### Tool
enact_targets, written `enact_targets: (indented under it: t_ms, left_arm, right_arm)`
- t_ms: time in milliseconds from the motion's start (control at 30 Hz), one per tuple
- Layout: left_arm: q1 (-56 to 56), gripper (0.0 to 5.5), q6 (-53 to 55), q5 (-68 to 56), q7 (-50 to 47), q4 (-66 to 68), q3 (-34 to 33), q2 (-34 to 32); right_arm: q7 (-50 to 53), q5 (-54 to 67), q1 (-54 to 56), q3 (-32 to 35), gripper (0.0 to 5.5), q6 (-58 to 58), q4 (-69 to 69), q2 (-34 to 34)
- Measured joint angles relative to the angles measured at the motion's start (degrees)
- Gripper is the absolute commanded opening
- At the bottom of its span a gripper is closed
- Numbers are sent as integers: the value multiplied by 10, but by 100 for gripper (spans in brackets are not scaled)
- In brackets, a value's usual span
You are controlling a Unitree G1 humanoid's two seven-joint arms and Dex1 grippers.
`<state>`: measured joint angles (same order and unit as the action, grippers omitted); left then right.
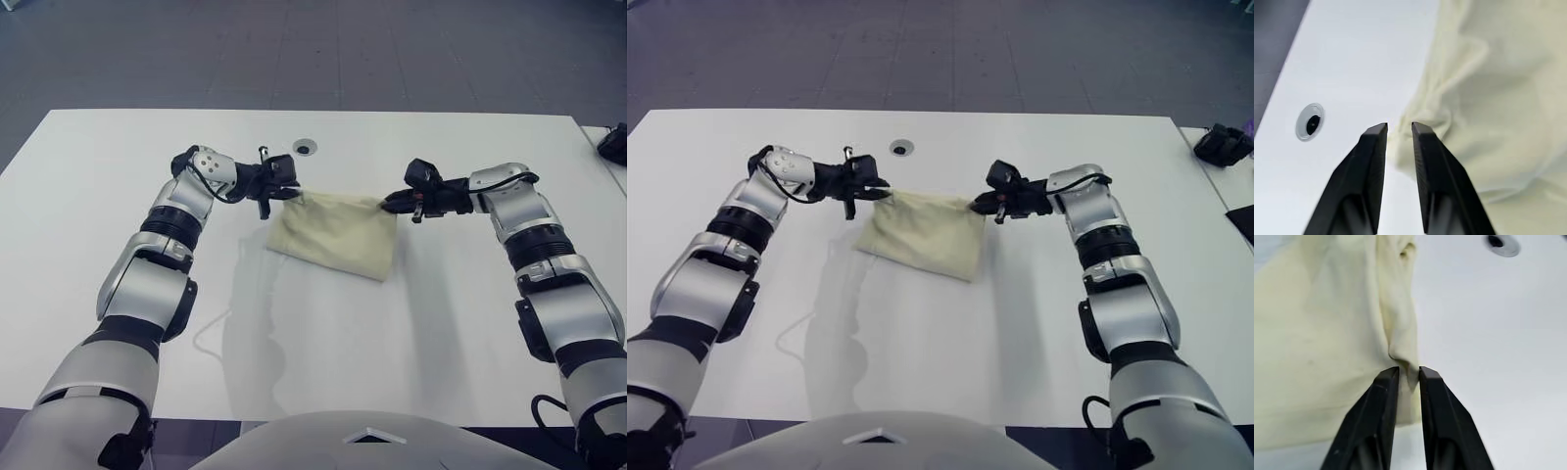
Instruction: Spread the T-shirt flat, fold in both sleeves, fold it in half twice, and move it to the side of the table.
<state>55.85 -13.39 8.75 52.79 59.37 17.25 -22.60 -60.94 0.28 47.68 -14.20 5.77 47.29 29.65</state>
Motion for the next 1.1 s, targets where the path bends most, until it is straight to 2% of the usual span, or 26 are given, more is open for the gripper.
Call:
enact_targets:
  t_ms: [133,267,467,600,733,800,967,1100]
  left_arm:
    - [11,226,1,-22,-93,-5,-56,12]
    - [-17,299,2,-23,-100,-71,-71,-3]
    - [-106,394,8,-11,-48,-137,-35,-6]
    - [-111,463,11,-8,-25,-171,-17,-5]
    - [-113,529,2,35,-42,-165,14,-4]
    - [-112,540,-4,53,-69,-135,23,4]
    - [-72,540,-10,77,-177,-23,22,52]
    - [-53,540,-16,74,-215,30,6,80]
  right_arm:
    - [67,-2,-6,23,215,-18,-27,-21]
    - [63,7,-24,23,285,-43,-88,-56]
    - [71,-27,-56,-4,375,-106,-68,-74]
    - [103,-71,-55,-22,441,-147,-15,-75]
    - [159,-96,-43,-21,504,-160,34,-76]
    - [167,-101,-39,-21,537,-168,40,-75]
    - [159,-101,-47,-21,537,-177,29,-74]
    - [142,-98,-70,-21,537,-168,-13,-68]
